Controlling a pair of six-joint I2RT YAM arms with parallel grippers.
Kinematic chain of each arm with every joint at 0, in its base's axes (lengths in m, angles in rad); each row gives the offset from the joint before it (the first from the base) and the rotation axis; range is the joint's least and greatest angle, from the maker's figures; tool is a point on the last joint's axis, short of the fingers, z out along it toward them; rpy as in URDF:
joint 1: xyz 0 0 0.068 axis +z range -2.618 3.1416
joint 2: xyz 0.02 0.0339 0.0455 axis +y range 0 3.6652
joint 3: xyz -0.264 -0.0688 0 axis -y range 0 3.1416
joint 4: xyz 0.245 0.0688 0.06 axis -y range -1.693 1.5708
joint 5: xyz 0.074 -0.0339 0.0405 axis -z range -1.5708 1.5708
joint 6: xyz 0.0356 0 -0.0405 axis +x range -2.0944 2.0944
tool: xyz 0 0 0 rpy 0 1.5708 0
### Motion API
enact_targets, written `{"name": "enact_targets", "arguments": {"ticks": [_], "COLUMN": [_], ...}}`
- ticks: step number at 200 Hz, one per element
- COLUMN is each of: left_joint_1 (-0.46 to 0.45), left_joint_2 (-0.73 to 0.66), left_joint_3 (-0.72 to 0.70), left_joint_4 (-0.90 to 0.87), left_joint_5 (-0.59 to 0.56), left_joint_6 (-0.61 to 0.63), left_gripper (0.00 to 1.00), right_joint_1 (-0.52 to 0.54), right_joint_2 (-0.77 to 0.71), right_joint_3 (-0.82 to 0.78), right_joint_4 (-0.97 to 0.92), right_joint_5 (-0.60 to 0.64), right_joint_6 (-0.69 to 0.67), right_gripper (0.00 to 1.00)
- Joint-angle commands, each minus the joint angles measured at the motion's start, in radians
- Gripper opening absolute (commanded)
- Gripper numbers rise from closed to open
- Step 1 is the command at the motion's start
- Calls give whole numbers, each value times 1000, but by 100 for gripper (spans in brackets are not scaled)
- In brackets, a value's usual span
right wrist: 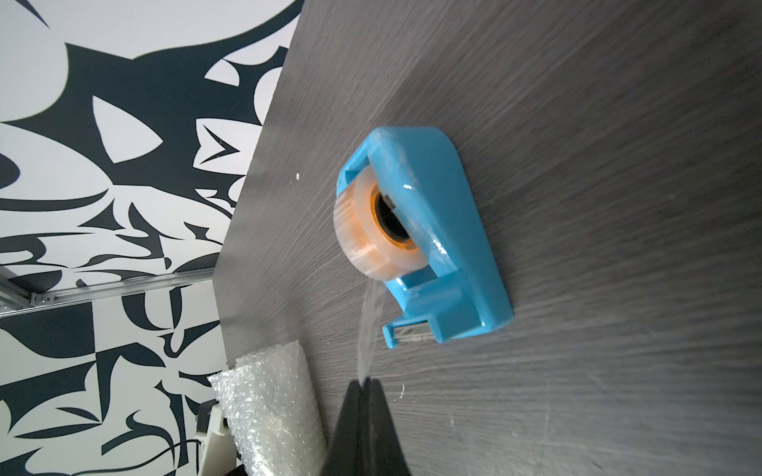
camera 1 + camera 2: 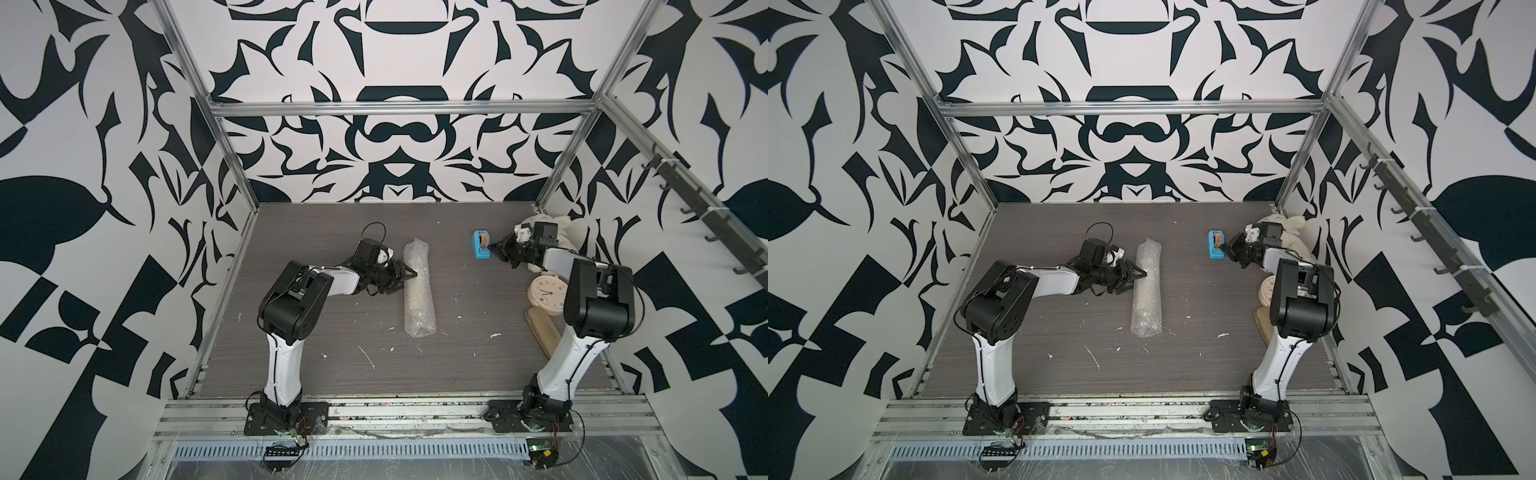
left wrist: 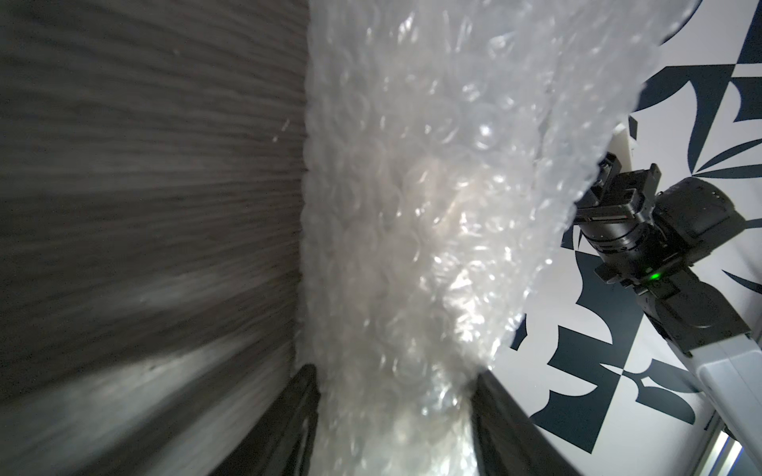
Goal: Wrap vases in bubble wrap
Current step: Tear off the tape using the Tape Cutter.
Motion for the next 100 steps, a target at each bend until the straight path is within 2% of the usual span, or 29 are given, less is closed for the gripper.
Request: {"name": "enact_targets", "arguments": {"ticks": [1,100], "left_joint_1": [4,4], "left_joint_2": [16,7], "left_joint_3": [-43,-52], "left_joint_4": [-116,-113], "left_joint_5": [-56,-53], "left_joint_6": [6,10], "left_gripper": [60,60], "right_joint_1": [-7,-18], "right_joint_2": [-65,-200], "right_joint_3": [-30,-190], "right_joint_4": [-5,-23], "right_joint_5": [-45,-42], "right_joint_6": [-11,-49], "right_gripper": [0,0]}}
